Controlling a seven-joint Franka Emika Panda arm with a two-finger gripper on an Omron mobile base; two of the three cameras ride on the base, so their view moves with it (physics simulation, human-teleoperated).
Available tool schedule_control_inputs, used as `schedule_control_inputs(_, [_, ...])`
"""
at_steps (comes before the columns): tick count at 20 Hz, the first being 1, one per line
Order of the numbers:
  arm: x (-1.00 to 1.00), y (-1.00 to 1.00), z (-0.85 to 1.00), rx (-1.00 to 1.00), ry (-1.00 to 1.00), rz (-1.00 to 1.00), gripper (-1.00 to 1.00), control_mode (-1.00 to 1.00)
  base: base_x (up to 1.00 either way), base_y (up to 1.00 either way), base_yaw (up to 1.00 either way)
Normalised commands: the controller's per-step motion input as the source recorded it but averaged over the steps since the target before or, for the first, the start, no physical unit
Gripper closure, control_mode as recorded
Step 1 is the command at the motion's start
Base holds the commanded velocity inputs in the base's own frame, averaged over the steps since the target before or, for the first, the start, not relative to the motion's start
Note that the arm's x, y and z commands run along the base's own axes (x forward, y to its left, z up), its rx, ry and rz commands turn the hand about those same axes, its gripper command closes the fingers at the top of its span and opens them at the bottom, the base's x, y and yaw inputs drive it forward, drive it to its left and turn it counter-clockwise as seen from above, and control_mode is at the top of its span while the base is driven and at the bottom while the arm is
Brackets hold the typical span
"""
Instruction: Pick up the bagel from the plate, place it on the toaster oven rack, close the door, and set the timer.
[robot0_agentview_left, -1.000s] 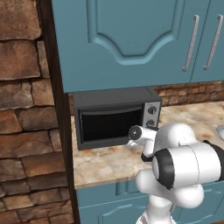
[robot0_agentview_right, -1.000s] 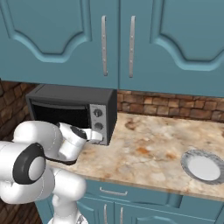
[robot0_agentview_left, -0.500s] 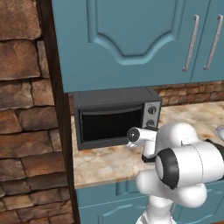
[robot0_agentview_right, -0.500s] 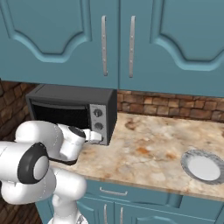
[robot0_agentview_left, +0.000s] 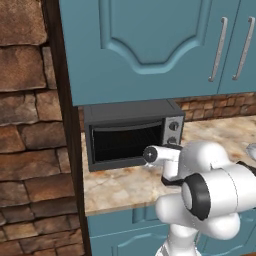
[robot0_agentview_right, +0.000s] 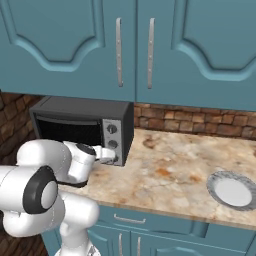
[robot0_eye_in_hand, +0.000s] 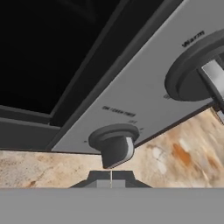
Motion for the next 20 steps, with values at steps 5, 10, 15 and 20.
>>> schedule_control_inputs(5, [0.02, 0.00, 0.22, -0.04, 0.00, 0.00, 1.00, -1.00, 0.00, 0.00, 0.00])
schedule_control_inputs(10, [0.17, -0.04, 0.00, -0.05, 0.03, -0.01, 1.00, -1.00, 0.00, 0.00, 0.00])
schedule_control_inputs(15, [0.24, -0.03, -0.13, -0.04, 0.10, -0.01, 1.00, -1.00, 0.00, 0.00, 0.00])
schedule_control_inputs(20, [0.14, 0.00, -0.29, -0.06, 0.07, 0.00, 1.00, -1.00, 0.00, 0.00, 0.00])
